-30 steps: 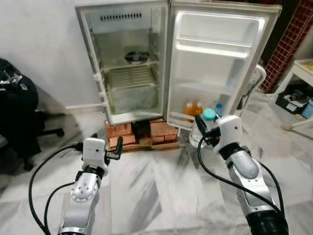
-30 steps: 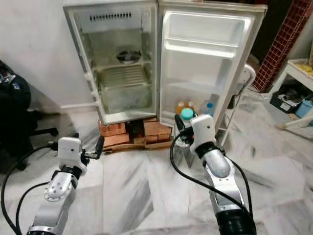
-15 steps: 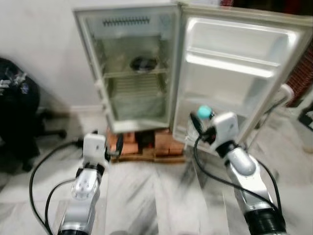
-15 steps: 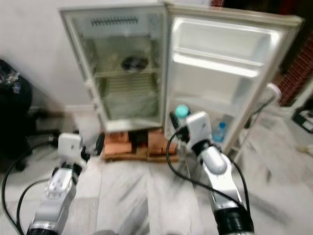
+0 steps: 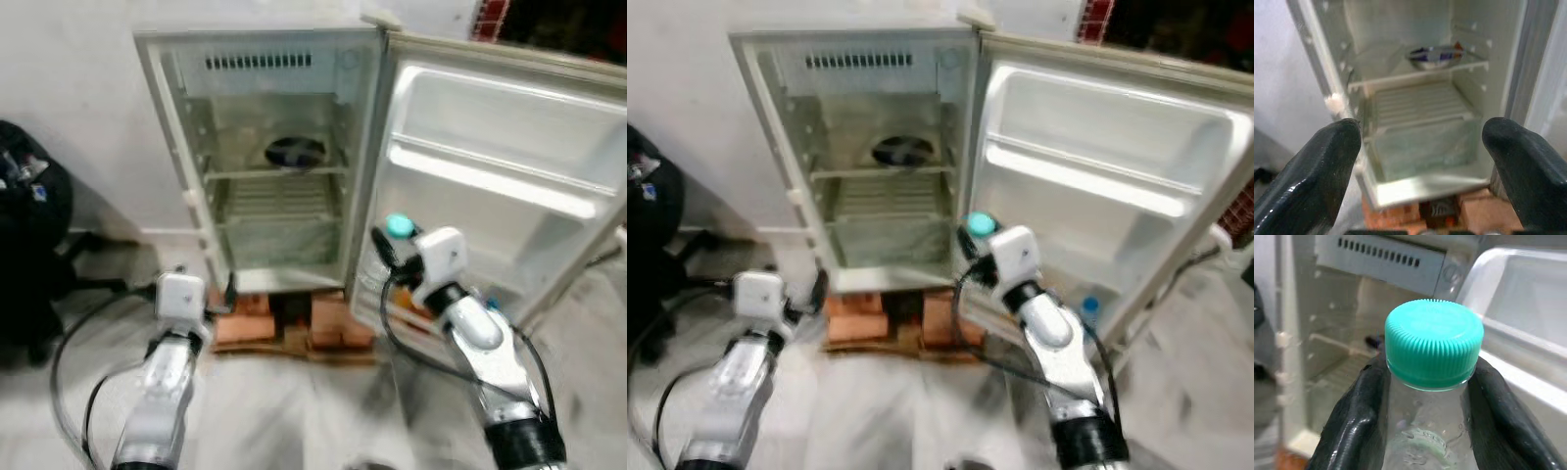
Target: Restocking fridge
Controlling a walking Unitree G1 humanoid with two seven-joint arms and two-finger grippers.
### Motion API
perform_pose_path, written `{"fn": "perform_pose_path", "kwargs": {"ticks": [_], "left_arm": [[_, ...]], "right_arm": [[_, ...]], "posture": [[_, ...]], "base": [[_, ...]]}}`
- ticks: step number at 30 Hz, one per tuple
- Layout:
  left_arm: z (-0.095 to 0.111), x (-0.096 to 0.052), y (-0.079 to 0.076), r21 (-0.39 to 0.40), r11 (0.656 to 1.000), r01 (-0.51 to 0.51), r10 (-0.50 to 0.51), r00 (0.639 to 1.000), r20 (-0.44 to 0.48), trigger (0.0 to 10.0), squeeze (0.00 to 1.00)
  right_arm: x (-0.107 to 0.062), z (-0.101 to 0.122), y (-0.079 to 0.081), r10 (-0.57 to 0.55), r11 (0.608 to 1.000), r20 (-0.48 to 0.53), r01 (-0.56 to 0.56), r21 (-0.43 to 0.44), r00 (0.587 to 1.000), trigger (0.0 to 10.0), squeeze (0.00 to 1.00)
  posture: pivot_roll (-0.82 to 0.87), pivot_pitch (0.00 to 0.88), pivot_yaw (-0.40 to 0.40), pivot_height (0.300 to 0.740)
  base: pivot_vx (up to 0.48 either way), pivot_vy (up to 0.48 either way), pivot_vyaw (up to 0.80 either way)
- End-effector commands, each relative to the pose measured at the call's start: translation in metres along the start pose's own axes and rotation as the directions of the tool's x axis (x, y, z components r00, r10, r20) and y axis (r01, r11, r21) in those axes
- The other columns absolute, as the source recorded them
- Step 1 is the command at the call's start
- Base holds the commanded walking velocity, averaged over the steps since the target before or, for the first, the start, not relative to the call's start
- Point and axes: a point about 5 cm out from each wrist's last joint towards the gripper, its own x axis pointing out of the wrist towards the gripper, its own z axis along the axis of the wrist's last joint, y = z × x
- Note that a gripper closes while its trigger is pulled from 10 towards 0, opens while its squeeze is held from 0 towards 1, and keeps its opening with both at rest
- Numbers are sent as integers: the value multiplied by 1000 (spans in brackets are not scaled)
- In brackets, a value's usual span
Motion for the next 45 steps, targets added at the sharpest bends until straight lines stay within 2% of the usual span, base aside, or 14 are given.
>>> {"fn": "perform_pose_path", "kwargs": {"ticks": [1, 4, 11, 19, 26, 31, 45], "left_arm": [[3, 0, 9, 24, 999, -25, 25, 1000, 8, 10000, 0], [1, 0, 8, -6, 1000, -28, 28, 1000, -7, 10000, 0], [0, 0, 8, 3, 1000, -27, 27, 1000, -10, 10000, 0], [0, 1, 8, 0, 1000, -26, 26, 1000, -13, 10000, 0], [-1, -4, 11, 5, 999, -37, 37, 999, -19, 10000, 0], [-6, -13, 16, 13, 998, -57, 57, 998, -35, 10000, 0], [-5, -11, 12, 3, 999, -46, 46, 998, -38, 10000, 0]], "right_arm": [[7, 11, 8, 27, 1000, 54, -27, -2, 998, 10000, 0], [7, 10, 9, 27, 1000, 50, -27, -1, 998, 10000, 0], [6, 7, 12, 41, 999, 37, -41, 15, 998, 10000, 0], [7, 4, 24, 153, 984, 20, -154, 88, 988, 10000, 0], [2, -1, 25, 164, 981, 5, -164, 103, 986, 10000, 0], [-3, -7, 25, 167, 979, -11, -164, 118, 986, 10000, 0], [-1, -5, 24, 162, 981, -2, -161, 109, 987, 10000, 0]], "posture": [[18, 0, -34, 740], [21, 0, -36, 740], [24, 0, -37, 740], [28, 0, -34, 740], [26, 0, -31, 740], [27, 0, -33, 707], [25, 0, -32, 627]], "base": [[379, -292, 0], [223, 0, 0], [0, 0, 0], [0, 0, 0], [0, 0, 0], [0, 0, 0], [0, 0, 0]]}}
